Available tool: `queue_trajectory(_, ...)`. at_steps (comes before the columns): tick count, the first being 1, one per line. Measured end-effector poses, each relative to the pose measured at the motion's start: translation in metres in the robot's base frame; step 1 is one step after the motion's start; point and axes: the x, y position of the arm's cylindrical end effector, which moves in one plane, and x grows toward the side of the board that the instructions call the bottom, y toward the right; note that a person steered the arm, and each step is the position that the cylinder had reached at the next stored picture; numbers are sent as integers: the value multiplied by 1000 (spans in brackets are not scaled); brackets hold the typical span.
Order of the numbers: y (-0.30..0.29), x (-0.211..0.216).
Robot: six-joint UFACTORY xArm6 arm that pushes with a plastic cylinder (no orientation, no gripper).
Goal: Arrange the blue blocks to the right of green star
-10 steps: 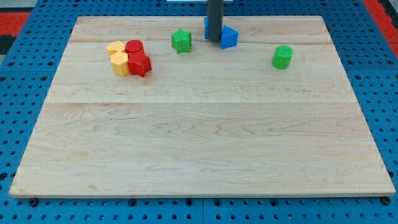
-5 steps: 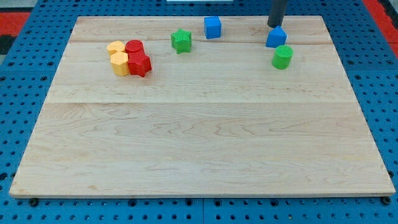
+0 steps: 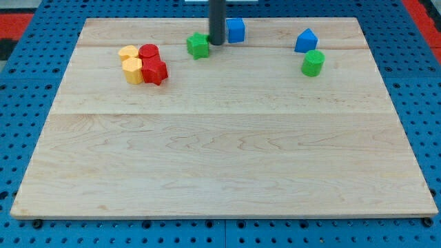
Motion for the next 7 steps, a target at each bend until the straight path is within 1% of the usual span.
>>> queue_trajectory(1,-3,-25)
queue_trajectory(2,38,-40)
queue_trajectory(3,86,-43)
queue_trajectory(4,95,-24)
queue_trajectory(7,123,7)
